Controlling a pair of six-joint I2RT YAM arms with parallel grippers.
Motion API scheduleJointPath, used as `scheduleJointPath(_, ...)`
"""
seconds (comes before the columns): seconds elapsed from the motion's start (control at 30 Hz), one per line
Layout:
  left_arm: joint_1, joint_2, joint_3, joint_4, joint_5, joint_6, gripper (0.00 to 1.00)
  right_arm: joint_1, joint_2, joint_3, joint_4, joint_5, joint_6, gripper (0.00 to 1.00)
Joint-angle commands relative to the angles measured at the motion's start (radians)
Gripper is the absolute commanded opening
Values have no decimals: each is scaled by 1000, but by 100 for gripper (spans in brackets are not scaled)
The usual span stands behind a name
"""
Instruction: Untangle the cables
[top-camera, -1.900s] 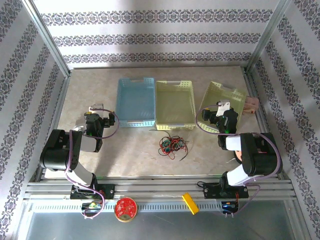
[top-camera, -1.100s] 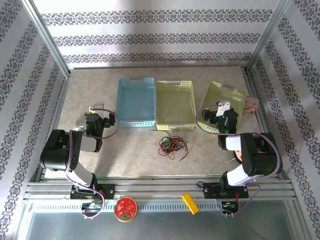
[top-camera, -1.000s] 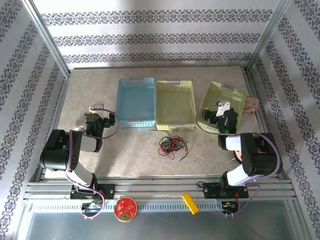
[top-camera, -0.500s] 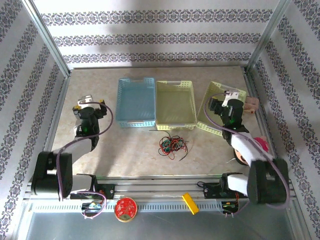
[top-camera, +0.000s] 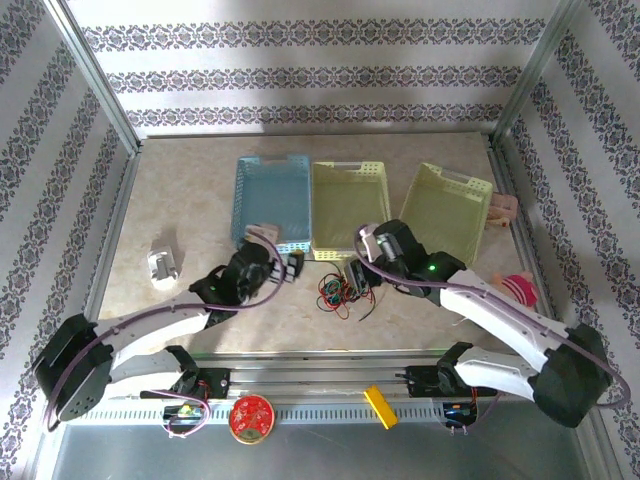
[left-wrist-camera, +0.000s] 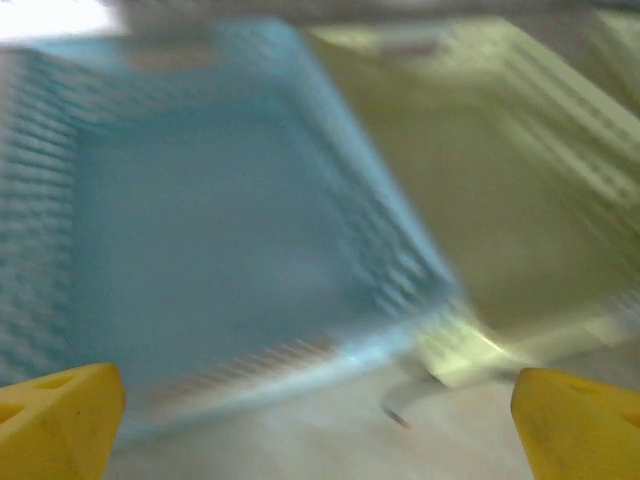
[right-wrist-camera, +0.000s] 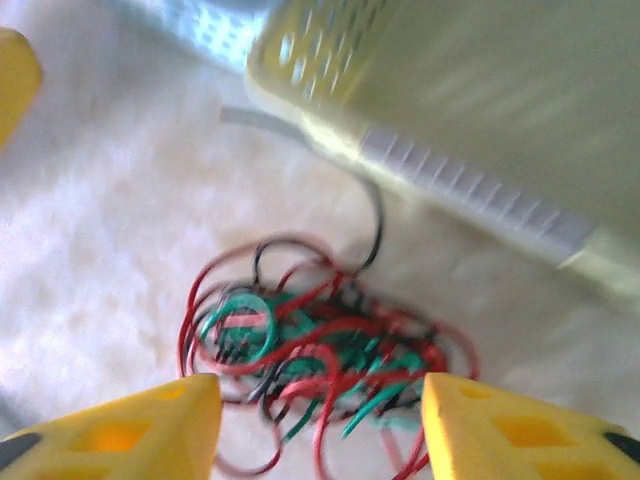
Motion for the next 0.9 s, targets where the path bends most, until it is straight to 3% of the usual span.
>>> scheduleJointPath(0.0,-50,73,53,-66,227,-57,99,21,46,-1,-109,-90,28,49)
scheduleJointPath(0.17,-74,160,77,-44,352,-55,99,25,121,5,-115,-60,10,40)
scheduleJointPath(0.33,-97,247,124,-40,391,-37,99,18,142,-2,-90,-48,-10,33)
scheduleJointPath(0.4,-103,279,141,-34,396,-33,99,10,145,-7,-80,-57,-15,24)
scheduleJointPath(0.5,-107,323,160,-10,402,-29,99,-11,138,-9,-82,-75,-17,2)
scheduleJointPath(0.53,-107,337,170,-5,401,-25,99,-21,130,-8,-88,-82,-14,0)
scheduleJointPath(0.67,-107,388,181,31,369,-23,100,-34,54,-5,-104,-93,-7,0)
scheduleJointPath(0.87,-105,465,187,75,341,-26,78,-75,-75,24,-124,-146,16,0)
